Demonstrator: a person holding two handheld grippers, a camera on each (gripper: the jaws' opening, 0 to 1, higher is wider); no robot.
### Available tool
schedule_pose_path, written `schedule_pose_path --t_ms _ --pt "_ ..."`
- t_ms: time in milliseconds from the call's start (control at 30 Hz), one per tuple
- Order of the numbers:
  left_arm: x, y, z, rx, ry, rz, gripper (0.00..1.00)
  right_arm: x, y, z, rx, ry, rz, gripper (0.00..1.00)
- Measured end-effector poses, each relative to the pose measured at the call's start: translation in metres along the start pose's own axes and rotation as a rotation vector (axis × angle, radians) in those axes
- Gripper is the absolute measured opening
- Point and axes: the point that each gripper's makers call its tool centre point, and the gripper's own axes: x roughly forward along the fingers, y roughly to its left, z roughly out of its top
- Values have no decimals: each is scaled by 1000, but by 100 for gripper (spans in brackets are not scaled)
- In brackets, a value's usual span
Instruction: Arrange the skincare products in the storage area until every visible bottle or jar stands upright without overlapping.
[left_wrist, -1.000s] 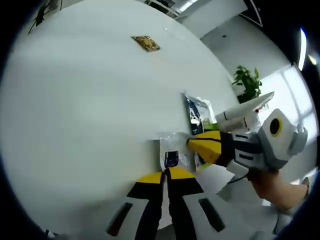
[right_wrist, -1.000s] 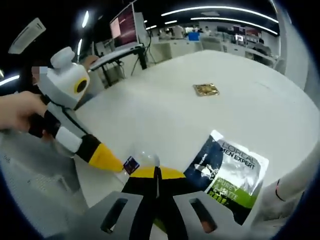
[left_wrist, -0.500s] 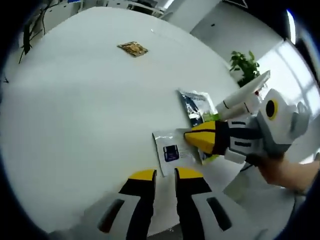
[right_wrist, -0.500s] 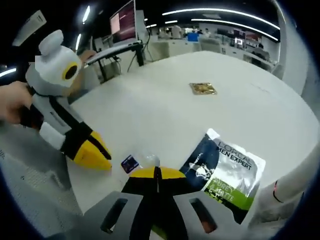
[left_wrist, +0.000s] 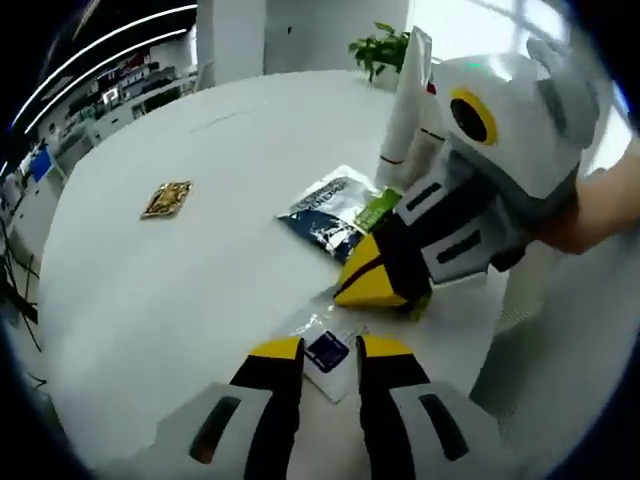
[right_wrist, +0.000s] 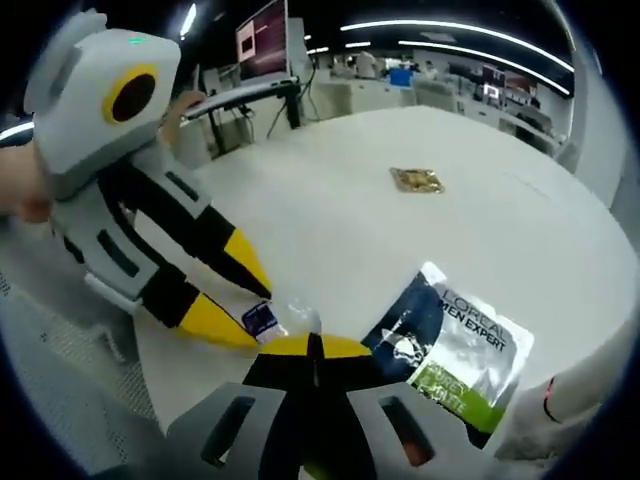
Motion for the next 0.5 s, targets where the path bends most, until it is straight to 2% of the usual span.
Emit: schedule_pose_path --t_ms 167,500 --pt "0 2 0 14 -2 -2 21 2 -1 1 -52 5 33 1" --pt "3 4 -4 58 7 9 20 4 -3 0 -52 10 31 1"
